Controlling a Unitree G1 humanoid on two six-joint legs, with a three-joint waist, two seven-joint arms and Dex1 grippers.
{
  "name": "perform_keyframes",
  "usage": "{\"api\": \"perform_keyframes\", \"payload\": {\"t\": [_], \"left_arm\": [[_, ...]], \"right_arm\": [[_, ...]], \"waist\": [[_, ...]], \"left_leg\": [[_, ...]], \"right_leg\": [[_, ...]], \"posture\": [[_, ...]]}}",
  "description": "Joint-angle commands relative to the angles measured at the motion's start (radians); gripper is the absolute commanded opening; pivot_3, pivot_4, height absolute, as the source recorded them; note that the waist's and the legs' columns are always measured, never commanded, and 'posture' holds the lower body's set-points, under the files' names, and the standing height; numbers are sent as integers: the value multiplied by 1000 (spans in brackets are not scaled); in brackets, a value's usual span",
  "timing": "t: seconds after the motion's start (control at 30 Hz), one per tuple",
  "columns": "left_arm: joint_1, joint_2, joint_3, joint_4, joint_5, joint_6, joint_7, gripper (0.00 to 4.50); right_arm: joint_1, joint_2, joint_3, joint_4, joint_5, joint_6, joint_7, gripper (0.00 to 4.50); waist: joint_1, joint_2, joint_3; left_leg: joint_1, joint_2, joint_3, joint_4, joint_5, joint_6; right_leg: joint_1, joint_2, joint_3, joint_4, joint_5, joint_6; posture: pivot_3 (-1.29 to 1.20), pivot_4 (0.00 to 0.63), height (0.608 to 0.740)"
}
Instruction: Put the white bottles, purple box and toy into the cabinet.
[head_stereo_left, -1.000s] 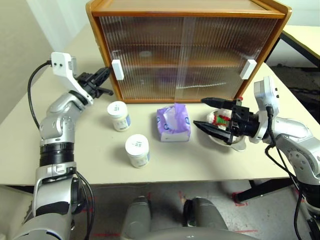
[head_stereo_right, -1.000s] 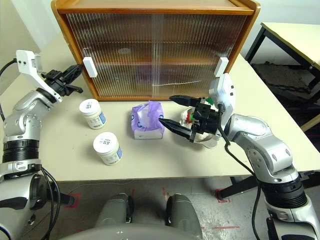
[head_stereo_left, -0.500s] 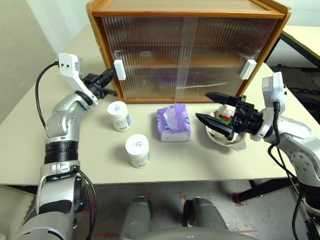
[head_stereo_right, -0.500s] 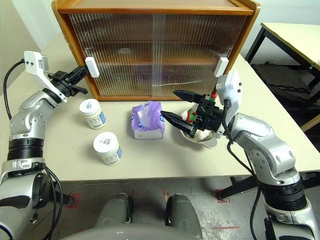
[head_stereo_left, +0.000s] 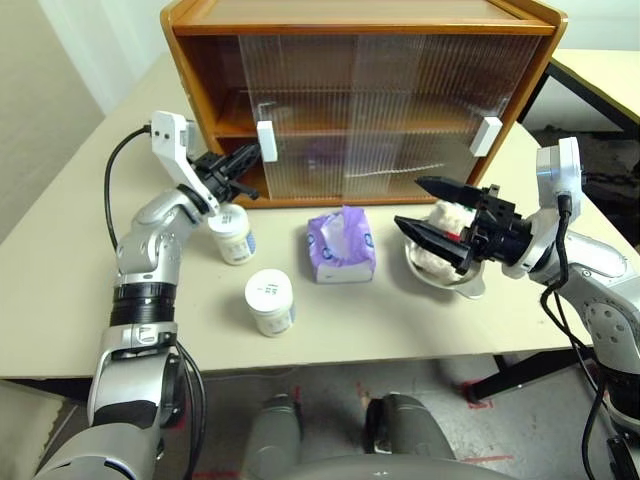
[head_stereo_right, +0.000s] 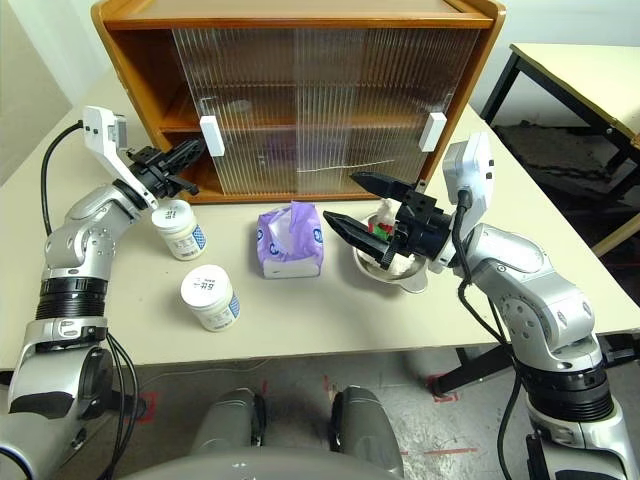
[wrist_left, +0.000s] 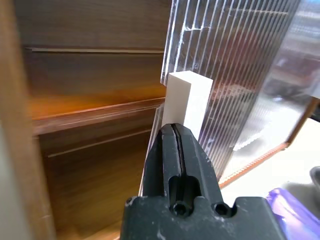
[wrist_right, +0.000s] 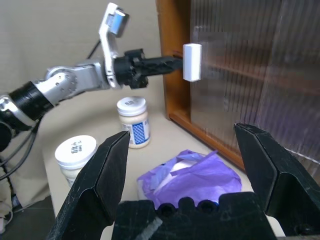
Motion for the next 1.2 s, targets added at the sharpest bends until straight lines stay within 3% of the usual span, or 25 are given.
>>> {"api": "perform_keyframes", "payload": {"t": [0.03, 0.73, 1.03, 1.2], "left_arm": [[-35, -5, -20, 23, 6, 6, -25, 15], [-79, -86, -92, 26, 14, 15, -66, 15], [18, -28, -7, -139, -34, 98, -6, 15], [7, -12, -1, -93, -10, 71, 14, 15]], "right_arm": [[2, 10, -23, -25, 23, 10, -20, 4500], [4, 35, -52, -14, 49, -4, -44, 4500], [-1, 33, -48, 5, 42, -8, -31, 4500], [-15, 38, -36, 16, 36, -11, -20, 4500]], "waist": [[-3, 0, 0], [-23, 0, 0], [-27, 1, 0], [-16, 1, 0]], "left_leg": [[0, 0, 0, 0, 0, 0], [-7, 0, -5, 11, 0, 0], [-7, 0, -6, 10, 0, 0], [-7, 0, -7, 11, 0, 0]], "right_leg": [[0, 0, 0, 0, 0, 0], [-1, 0, -3, 3, 0, 0], [-2, 0, -3, 3, 0, 0], [-1, -1, -4, 4, 0, -1]], "posture": [[-83, 0, 740], [-96, 0, 740], [-73, 0, 740], [-66, 0, 740]]}}
